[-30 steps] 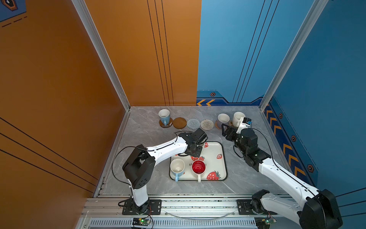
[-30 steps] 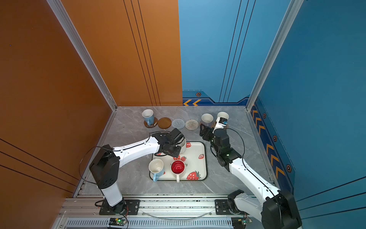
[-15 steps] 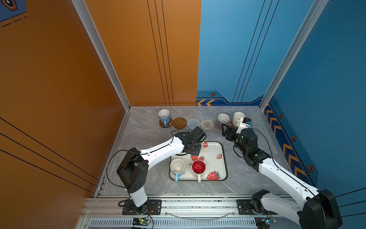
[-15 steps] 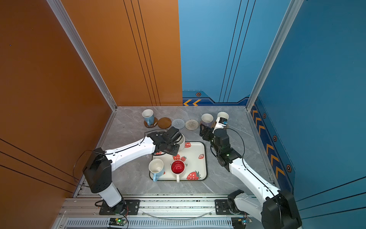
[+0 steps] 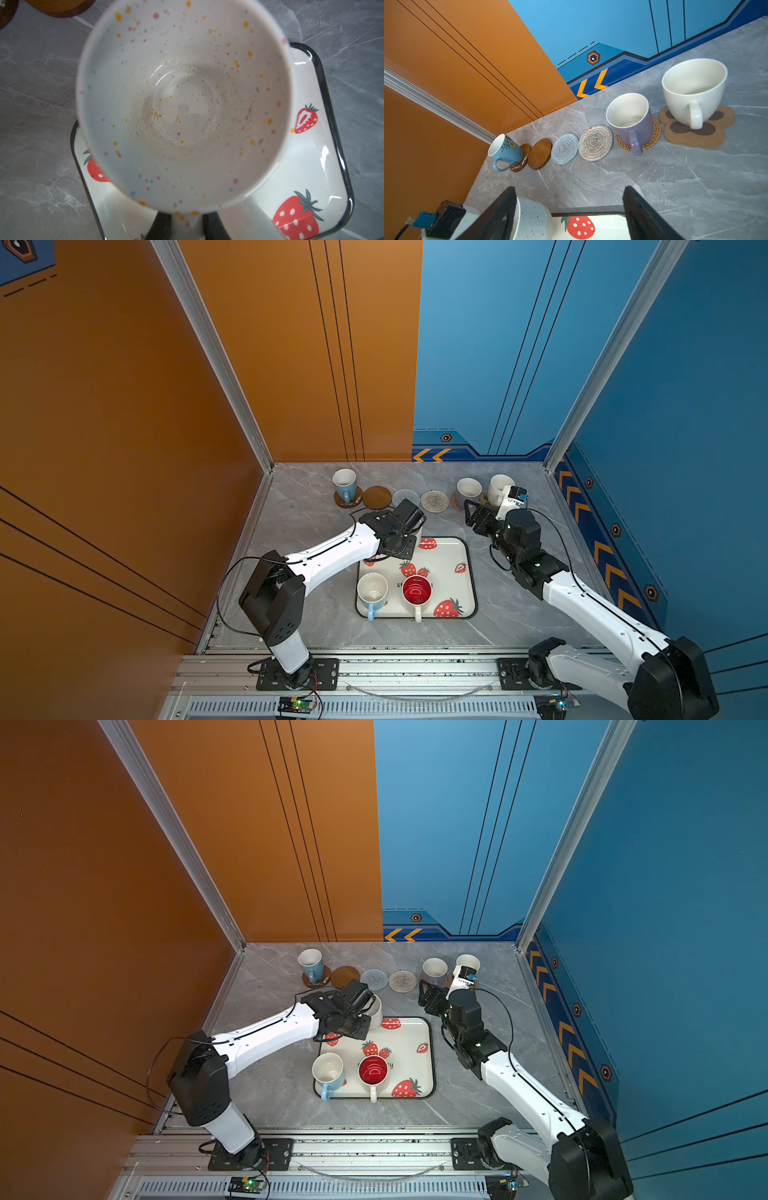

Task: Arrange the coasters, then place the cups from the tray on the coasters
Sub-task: 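Carry the speckled mug with the left gripper toward the round wooden coaster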

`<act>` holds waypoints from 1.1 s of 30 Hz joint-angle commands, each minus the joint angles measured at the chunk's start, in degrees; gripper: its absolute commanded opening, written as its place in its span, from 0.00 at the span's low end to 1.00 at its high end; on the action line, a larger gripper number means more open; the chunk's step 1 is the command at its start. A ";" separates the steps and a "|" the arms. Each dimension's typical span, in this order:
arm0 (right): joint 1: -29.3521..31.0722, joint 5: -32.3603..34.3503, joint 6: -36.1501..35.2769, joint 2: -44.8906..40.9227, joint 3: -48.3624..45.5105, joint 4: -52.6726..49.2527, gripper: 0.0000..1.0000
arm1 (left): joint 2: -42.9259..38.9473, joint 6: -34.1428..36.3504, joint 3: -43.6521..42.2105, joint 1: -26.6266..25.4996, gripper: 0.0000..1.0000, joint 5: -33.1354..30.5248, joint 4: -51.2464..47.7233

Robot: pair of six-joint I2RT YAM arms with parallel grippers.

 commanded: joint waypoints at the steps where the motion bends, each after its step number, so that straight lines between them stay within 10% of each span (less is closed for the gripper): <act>1: -0.41 -0.83 0.86 -0.16 -0.55 0.56 0.79 | -3.37 0.00 1.26 1.65 0.00 -0.94 3.30; 33: -3.55 -4.49 0.75 0.93 0.14 -0.83 0.79 | 4.69 4.46 13.35 15.31 0.00 2.23 4.61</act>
